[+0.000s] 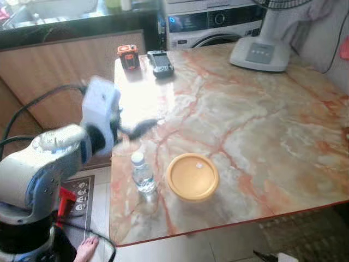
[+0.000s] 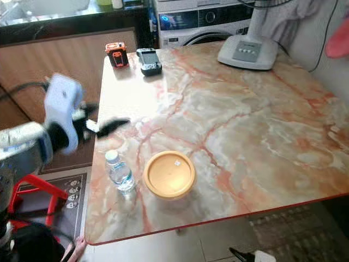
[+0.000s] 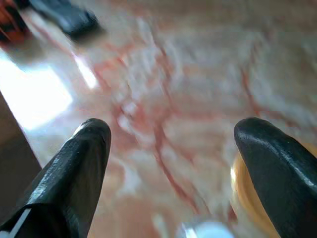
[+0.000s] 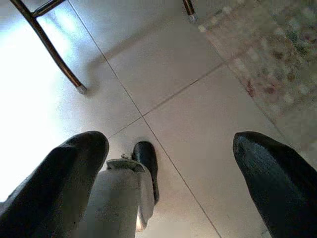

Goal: Restocking fridge

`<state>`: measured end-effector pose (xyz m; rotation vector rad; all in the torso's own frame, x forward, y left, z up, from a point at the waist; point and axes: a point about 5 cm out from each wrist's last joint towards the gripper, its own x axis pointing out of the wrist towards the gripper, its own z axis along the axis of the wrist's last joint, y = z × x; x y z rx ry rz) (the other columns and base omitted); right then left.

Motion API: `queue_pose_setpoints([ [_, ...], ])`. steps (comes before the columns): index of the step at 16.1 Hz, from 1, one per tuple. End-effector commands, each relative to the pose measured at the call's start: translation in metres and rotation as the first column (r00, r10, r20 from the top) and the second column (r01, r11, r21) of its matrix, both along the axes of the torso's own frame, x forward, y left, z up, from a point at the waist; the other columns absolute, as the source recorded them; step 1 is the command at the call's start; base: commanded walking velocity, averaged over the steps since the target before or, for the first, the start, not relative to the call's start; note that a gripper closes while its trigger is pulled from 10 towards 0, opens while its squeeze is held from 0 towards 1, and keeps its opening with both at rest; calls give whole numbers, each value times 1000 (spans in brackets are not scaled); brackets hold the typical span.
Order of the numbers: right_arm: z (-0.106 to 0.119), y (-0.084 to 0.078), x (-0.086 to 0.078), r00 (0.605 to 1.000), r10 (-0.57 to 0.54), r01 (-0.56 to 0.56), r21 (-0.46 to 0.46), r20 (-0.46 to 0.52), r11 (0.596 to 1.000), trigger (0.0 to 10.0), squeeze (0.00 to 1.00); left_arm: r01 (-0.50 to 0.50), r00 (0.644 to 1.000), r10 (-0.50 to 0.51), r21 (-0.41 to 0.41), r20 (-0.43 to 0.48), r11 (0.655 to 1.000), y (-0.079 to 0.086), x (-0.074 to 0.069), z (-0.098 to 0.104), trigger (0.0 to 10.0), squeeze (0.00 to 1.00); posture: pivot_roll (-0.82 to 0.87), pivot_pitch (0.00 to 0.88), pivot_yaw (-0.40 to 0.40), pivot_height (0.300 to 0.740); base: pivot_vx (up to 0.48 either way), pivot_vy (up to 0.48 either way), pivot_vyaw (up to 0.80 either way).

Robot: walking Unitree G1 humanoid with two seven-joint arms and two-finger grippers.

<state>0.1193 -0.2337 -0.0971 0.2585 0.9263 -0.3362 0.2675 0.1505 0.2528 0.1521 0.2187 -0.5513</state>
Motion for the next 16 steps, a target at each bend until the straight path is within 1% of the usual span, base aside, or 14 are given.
queue_pose_setpoints([
  [1, -3, 4, -8, 1000, 6, -6, 8, -26, 1000, 10000, 0, 66, 995, -65, 13, -74, 998, -4, -5, -9, 10000, 0, 243, 62, 62, 740, 0, 0, 0],
  [2, -3, 4, -8, 999, 25, -25, 8, -33, 1000, 10000, 0, 86, 987, -83, 17, -136, 996, -5, -7, -16, 10000, 0, 236, 59, 67, 740, 0, 0, 0],
  [3, -4, 5, -7, 998, 43, -42, 9, -36, 999, 10000, 0, 91, 983, -87, 17, -162, 996, -4, -7, -18, 10000, 0, 240, 56, 69, 740, 0, 0, 0],
  [4, -4, 5, -8, 999, 33, -33, 8, -42, 999, 10000, 0, 107, 972, -98, 34, -213, 994, -5, -11, -17, 10000, 0, 244, 55, 71, 740, 0, 0, 0],
  [5, -4, 5, -9, 998, 28, -28, 8, -47, 1000, 10000, 0, 110, 962, -90, 67, -258, 992, -6, -14, -23, 10000, 0, 242, 52, 75, 740, 0, 0, 0],
  [7, -5, 5, -10, 999, 21, -21, 10, -50, 1000, 10000, 0, 104, 951, -80, 65, -300, 992, -5, -14, -25, 10000, 0, 236, 47, 75, 740, 0, 0, 0],
  [10, -5, 7, -10, 998, 26, -25, 20, -49, 999, 10000, 0, 113, 945, -70, 117, -321, 987, -1, -15, -25, 10000, 0, 241, 40, 81, 740, 0, 0, 0],
  [11, -5, 7, -10, 998, 31, -29, 24, -48, 999, 10000, 0, 93, 949, -44, 143, -313, 985, 1, -15, -24, 10000, 0, 244, 40, 83, 740, 0, 0, 0],
  [14, -5, 8, -11, 999, 31, -30, 28, -44, 999, 10000, 0, 64, 953, -17, 148, -303, 987, 4, -13, -21, 10000, 0, 250, 51, 80, 740, 0, 0, 0],
  [16, -5, 8, -10, 998, 39, -38, 27, -45, 999, 10000, 0, 48, 951, 0, 148, -309, 988, 7, -11, -23, 10000, 0, 250, 53, 81, 740, 0, 0, 0],
])
